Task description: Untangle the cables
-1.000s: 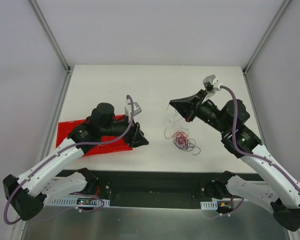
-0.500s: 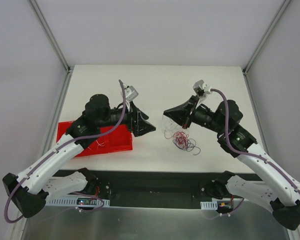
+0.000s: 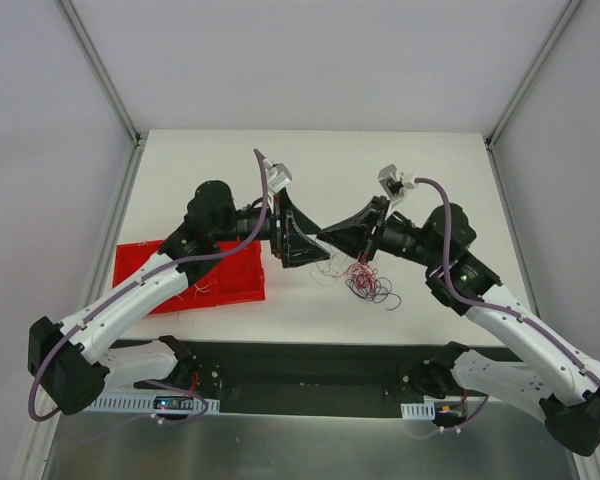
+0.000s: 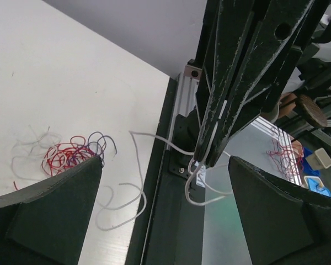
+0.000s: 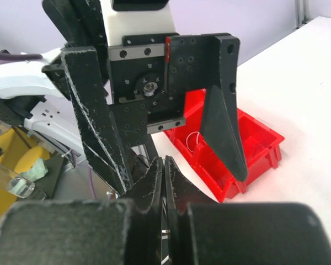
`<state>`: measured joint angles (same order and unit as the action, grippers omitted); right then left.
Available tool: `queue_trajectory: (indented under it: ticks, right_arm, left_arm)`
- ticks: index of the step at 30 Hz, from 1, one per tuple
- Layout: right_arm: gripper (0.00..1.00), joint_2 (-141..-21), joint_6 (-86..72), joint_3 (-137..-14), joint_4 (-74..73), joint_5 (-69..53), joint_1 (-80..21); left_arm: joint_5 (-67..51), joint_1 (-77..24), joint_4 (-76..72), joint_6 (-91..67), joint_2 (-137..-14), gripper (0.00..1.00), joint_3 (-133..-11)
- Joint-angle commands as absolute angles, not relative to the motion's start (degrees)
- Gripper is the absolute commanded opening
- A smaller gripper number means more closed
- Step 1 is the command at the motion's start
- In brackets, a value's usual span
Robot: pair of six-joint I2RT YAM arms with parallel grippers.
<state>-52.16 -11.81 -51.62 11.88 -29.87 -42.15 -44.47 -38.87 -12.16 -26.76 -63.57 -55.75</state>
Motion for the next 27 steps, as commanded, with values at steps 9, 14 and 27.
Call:
queue_trajectory:
  ticks: [9, 14, 27]
  right_arm:
    - [0.00, -52.82, -21.88, -47.82, 27.24, -28.30, -43.42]
    - [0.00, -52.56, -21.80, -47.28, 27.16, -25.33, -43.59]
    - [0.82, -46.24, -2.91, -50.80, -1.65, -3.45, -43.16]
  left_arm:
    - [-52.29, -38.32, -31.90, -35.86, -68.20, 0.47, -53.26]
    - [-50.55, -38.32, -28.58, -33.85, -66.98, 0.00, -52.48]
    - [-24.03, -34.46, 15.60, -18.02, -53.97, 0.00, -52.82]
